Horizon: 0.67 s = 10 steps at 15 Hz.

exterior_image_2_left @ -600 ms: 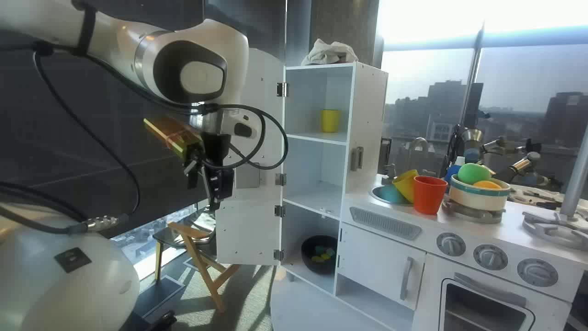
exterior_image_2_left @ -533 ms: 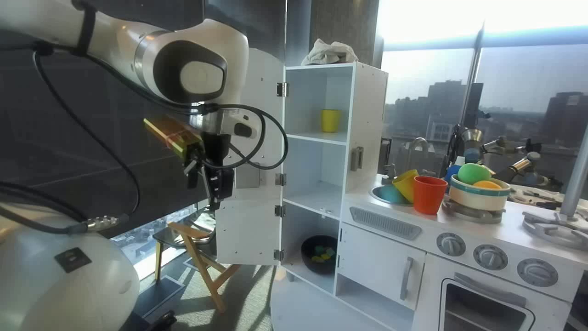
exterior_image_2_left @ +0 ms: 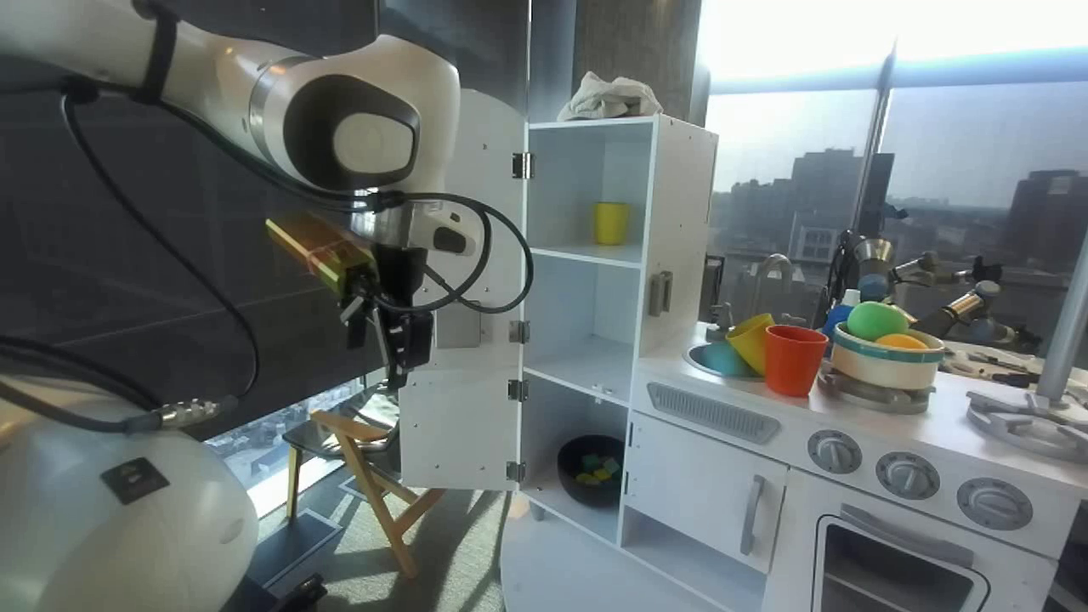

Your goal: Put the orange cup on the top shelf of the upper cabinet.

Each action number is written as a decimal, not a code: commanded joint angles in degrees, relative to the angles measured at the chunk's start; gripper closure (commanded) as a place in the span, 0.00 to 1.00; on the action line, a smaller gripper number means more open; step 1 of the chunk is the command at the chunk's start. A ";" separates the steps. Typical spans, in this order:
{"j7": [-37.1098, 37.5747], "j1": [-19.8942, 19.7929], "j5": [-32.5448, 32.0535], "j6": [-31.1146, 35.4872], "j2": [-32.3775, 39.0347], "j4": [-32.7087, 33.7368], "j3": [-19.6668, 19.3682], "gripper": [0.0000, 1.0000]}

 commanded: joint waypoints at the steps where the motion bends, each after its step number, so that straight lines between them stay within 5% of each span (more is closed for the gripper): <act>1: 0.24 -0.86 0.27 1.81 1.85 1.09 1.49 0.00; 10: 3.80 -5.77 -2.64 16.73 21.44 17.10 0.57 0.00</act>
